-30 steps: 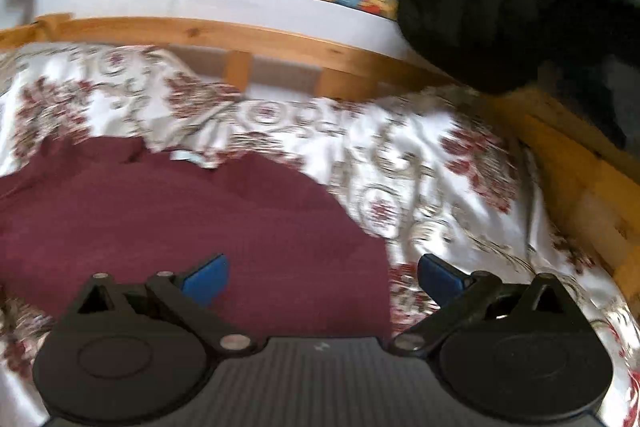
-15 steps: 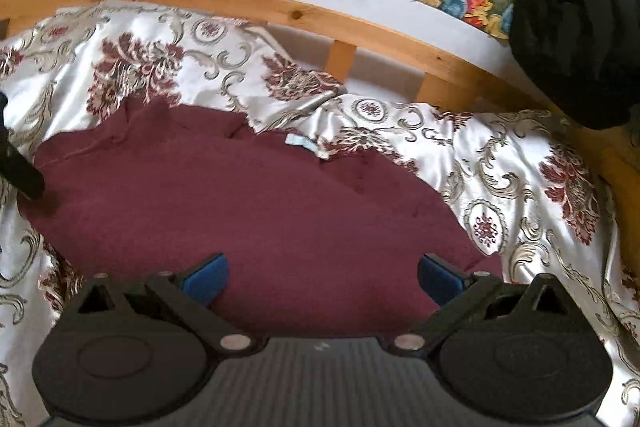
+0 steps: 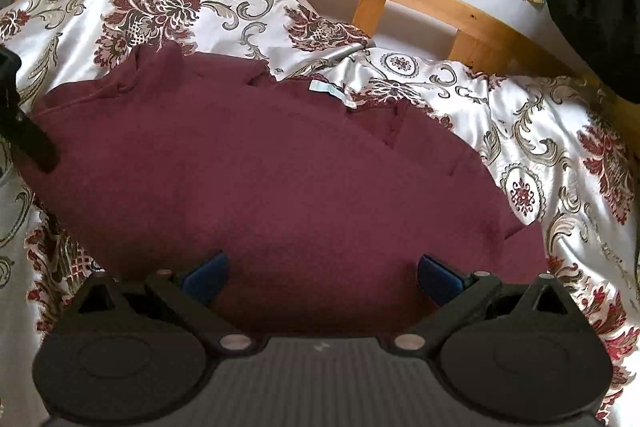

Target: Fold small clothes

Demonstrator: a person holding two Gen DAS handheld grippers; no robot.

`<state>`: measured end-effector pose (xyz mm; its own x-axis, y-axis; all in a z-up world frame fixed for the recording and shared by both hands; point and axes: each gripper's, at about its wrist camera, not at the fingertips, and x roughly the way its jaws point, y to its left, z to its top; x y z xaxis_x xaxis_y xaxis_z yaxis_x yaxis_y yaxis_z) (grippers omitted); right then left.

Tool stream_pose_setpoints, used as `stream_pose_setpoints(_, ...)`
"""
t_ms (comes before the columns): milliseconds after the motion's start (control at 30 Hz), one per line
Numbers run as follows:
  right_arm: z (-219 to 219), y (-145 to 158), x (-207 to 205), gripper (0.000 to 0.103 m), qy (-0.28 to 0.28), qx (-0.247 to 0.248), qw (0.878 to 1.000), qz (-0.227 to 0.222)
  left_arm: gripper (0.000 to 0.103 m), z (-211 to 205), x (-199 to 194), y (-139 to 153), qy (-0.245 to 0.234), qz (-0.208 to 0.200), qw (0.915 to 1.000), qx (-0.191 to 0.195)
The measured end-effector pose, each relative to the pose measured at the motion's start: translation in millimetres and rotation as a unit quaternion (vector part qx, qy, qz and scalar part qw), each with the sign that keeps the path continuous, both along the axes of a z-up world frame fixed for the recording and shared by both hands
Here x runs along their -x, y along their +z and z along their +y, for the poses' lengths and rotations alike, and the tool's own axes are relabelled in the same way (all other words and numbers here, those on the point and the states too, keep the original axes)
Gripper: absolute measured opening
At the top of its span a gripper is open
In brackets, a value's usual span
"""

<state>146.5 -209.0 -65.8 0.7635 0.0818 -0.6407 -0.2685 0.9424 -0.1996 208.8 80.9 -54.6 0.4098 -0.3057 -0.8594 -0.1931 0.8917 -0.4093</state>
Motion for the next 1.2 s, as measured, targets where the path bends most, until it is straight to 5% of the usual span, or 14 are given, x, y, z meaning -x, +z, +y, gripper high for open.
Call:
stream_pose_setpoints(533, -9.6, -1.7, -11.5, 0.103, -0.006, -0.038, 0.999, 0.030, 0.102, -1.2, -10.9, -6.5, 0.028, 0.001, 0.9994, 0.019)
stream_pose_setpoints(667, -10.5, -2.2, -12.2, 0.103, -0.006, -0.041, 0.999, 0.033, 0.101, -2.9, -13.9, -5.9, -0.016, -0.013, 0.9952, 0.096)
stream_pose_setpoints(900, -10.8, -2.3, -13.0, 0.103, -0.006, -0.042, 0.999, 0.034, 0.097, 5.0, -16.4, -15.1, 0.020, -0.005, 0.9931, 0.116)
stream_pose_setpoints(1000, -10.8, -2.4, -13.0, 0.103, -0.007, -0.042, 0.999, 0.034, 0.083, 7.9, -16.5, -16.8, 0.036, -0.008, 0.9926, 0.116)
stream_pose_setpoints(1133, -10.8, -2.5, -13.1, 0.103, -0.006, -0.042, 0.999, 0.034, 0.051, 11.6, -12.1, -12.3, 0.038, -0.016, 0.9951, 0.090)
stream_pose_setpoints(1200, -11.0, -2.6, -13.2, 0.103, -0.006, -0.042, 0.999, 0.034, 0.046, 11.3, -10.7, -8.6, 0.034, -0.028, 0.9955, 0.083)
